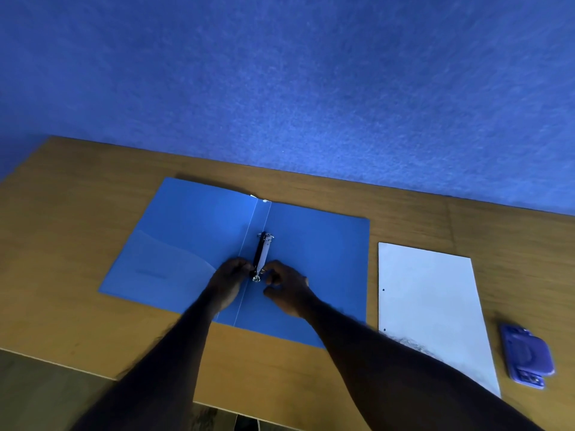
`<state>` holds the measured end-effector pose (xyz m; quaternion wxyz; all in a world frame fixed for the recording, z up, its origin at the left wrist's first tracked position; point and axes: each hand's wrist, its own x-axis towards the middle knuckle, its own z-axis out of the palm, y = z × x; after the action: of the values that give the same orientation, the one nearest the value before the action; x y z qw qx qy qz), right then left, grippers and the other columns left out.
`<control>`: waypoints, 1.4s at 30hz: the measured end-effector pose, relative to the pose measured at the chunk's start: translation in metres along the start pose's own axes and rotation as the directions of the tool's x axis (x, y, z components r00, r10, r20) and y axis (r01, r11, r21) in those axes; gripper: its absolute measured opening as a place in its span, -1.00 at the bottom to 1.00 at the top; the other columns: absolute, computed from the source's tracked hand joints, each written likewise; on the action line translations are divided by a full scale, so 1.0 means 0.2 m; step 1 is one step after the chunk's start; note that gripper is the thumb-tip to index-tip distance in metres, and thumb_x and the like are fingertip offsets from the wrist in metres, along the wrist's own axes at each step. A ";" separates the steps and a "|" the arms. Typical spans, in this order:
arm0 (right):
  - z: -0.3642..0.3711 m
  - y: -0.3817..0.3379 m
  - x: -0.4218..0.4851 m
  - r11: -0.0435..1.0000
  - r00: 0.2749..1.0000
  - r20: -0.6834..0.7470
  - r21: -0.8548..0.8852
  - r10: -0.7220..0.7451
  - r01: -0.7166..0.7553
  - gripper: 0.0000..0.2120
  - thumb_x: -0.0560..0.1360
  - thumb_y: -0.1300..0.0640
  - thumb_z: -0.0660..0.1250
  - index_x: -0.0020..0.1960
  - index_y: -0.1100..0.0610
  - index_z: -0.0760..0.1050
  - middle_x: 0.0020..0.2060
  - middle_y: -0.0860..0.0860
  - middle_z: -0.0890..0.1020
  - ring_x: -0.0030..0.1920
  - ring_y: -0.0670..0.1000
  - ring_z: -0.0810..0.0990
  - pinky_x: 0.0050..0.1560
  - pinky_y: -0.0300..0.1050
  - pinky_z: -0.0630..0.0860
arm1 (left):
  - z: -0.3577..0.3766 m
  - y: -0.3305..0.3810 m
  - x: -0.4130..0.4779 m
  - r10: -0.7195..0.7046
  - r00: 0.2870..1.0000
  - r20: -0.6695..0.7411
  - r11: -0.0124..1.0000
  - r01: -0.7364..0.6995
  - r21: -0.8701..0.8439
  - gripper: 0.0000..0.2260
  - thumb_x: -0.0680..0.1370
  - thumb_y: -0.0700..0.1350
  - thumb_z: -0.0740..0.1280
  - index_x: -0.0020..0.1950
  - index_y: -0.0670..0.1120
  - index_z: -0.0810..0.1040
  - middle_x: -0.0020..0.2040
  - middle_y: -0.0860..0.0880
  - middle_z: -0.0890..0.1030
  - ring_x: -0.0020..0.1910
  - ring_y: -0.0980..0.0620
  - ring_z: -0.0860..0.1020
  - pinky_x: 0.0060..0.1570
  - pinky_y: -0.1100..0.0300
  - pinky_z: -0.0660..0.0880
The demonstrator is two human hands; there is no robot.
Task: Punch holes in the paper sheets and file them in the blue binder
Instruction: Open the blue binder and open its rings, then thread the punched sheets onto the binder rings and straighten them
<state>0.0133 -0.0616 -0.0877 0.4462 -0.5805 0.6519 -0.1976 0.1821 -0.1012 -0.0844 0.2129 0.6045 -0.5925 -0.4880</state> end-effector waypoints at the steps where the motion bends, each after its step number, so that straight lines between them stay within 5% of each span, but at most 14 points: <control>1: 0.00 0.00 0.00 1.000 1.000 0.008 0.012 0.007 -0.007 -0.70 0.35 0.11 0.39 0.03 -0.15 0.48 -0.13 -0.16 0.61 -0.05 -0.12 0.59 0.14 -0.10 0.45 | 0.00 0.00 0.00 -0.006 1.000 0.000 1.000 0.006 0.012 -0.83 0.61 -0.11 0.24 -0.11 -0.10 0.58 -0.19 -0.05 0.56 -0.23 0.08 0.45 -0.22 0.16 0.32; 7: -0.01 -0.01 0.00 0.993 0.998 0.045 0.106 0.053 -0.057 -0.63 0.34 0.11 0.43 0.03 -0.24 0.43 -0.21 -0.20 0.59 -0.06 -0.13 0.61 0.20 0.00 0.50 | 0.02 0.03 -0.02 -0.053 0.988 -0.144 0.998 0.048 -0.038 -0.86 0.53 -0.17 0.33 -0.16 0.04 0.61 -0.16 0.04 0.63 -0.18 0.18 0.53 -0.20 0.27 0.41; 10: -0.06 -0.04 -0.01 0.986 0.998 0.042 0.159 0.041 -0.047 -0.64 0.38 0.14 0.40 0.11 -0.15 0.45 -0.21 -0.15 0.61 -0.13 -0.05 0.63 -0.19 -0.12 0.60 | 0.05 0.05 -0.05 -0.014 0.960 -0.279 1.000 0.017 0.011 -0.80 0.50 -0.20 0.36 -0.24 0.10 0.58 -0.26 0.14 0.61 -0.26 0.27 0.52 -0.30 0.40 0.39; 13: -0.13 -0.06 -0.04 0.977 0.999 -0.042 0.213 0.028 -0.019 -0.69 0.41 0.18 0.35 0.10 -0.10 0.48 -0.25 -0.13 0.61 -0.30 -0.11 0.57 -0.50 -0.30 0.46 | 0.08 0.09 -0.07 0.093 0.935 -0.342 0.992 -0.056 0.117 -0.80 0.48 -0.25 0.36 -0.28 0.01 0.59 -0.37 0.16 0.54 -0.34 0.19 0.50 -0.37 0.50 0.34; 18: -0.27 0.01 -0.12 0.962 0.983 -0.177 0.274 0.054 -0.003 -0.74 0.43 0.23 0.31 0.04 -0.07 0.51 -0.26 -0.02 0.61 -0.39 -0.05 0.50 -0.50 -0.19 0.41 | 0.12 0.17 -0.14 0.153 0.909 -0.389 0.987 -0.118 0.113 -0.75 0.49 -0.24 0.33 -0.30 0.09 0.54 -0.33 0.22 0.56 -0.24 0.38 0.54 -0.29 0.47 0.35; 20: -0.34 0.08 -0.18 0.968 0.973 -0.227 0.248 0.028 0.030 -0.76 0.45 0.23 0.35 0.04 -0.05 0.52 -0.28 -0.05 0.60 -0.39 -0.16 0.51 -0.45 -0.25 0.43 | 0.15 0.19 -0.16 0.136 0.910 -0.392 0.990 -0.108 0.092 -0.78 0.49 -0.24 0.31 -0.28 0.03 0.58 -0.28 0.12 0.61 -0.21 0.25 0.58 -0.26 0.35 0.40; 23: -0.46 0.20 -0.32 0.970 0.941 -0.337 0.234 0.024 0.059 -0.78 0.47 0.24 0.39 0.01 -0.04 0.54 -0.31 -0.11 0.58 -0.34 -0.23 0.52 -0.35 -0.35 0.44 | 0.22 0.25 -0.22 0.160 0.902 -0.400 0.986 -0.129 0.103 -0.89 0.52 -0.22 0.32 -0.08 -0.10 0.64 -0.09 -0.01 0.62 -0.12 0.11 0.57 -0.19 0.46 0.38; 27: -0.63 0.42 -0.56 0.980 0.839 -0.523 0.194 0.149 -0.053 -0.81 0.46 0.28 0.40 -0.04 0.02 0.57 -0.25 -0.06 0.64 -0.23 -0.11 0.60 -0.21 -0.35 0.49 | 0.42 0.35 -0.31 0.389 0.893 -0.226 0.913 -0.341 0.224 -0.91 0.51 -0.26 0.36 -0.02 -0.14 0.62 -0.08 -0.03 0.58 -0.06 0.03 0.57 -0.07 0.51 0.38; 29: -0.73 0.54 -0.70 0.980 0.740 -0.642 0.150 0.199 -0.133 -0.86 0.45 0.26 0.42 -0.03 0.07 0.59 -0.25 -0.04 0.64 -0.24 -0.11 0.60 -0.19 -0.23 0.50 | 0.56 0.39 -0.34 0.481 0.875 -0.047 0.838 -0.444 0.316 -0.88 0.51 -0.20 0.37 0.04 -0.14 0.61 -0.02 -0.05 0.58 0.02 0.00 0.55 0.05 0.29 0.47; 34: -0.86 0.78 -0.92 0.906 0.552 -0.735 0.206 0.393 -0.371 -0.75 0.45 0.17 0.44 0.09 0.21 0.56 -0.05 0.13 0.67 0.00 0.17 0.63 -0.01 -0.03 0.52 | 0.90 0.44 -0.39 0.483 0.822 0.301 0.641 -0.566 0.518 -0.59 0.53 0.06 0.29 0.37 0.03 0.44 0.42 0.04 0.39 0.41 0.03 0.31 0.36 0.11 0.26; 38: -0.89 0.85 -1.00 0.864 0.513 -0.731 0.211 0.450 -0.457 -0.65 0.44 0.15 0.45 0.16 0.29 0.54 0.09 0.21 0.63 0.19 0.24 0.53 0.19 0.08 0.48 | 1.00 0.41 -0.38 0.412 0.830 0.376 0.544 -0.555 0.629 -0.54 0.52 0.09 0.27 0.42 0.07 0.37 0.47 0.05 0.32 0.46 0.00 0.25 0.38 0.03 0.25; 42: -0.89 0.89 -1.06 0.816 0.514 -0.688 0.203 0.512 -0.541 -0.62 0.41 0.10 0.47 0.11 0.31 0.50 0.05 0.22 0.60 0.14 0.24 0.52 0.08 0.07 0.48 | 1.06 0.37 -0.40 0.380 0.823 0.423 0.438 -0.563 0.701 -0.53 0.54 0.12 0.24 0.44 0.05 0.36 0.46 0.01 0.33 0.45 -0.06 0.26 0.34 -0.02 0.27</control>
<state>-0.2494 0.1333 -0.0577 0.1832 -0.2390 0.9201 -0.2504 -0.0188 0.0256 -0.0875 -0.0164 0.3894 -0.9093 -0.1457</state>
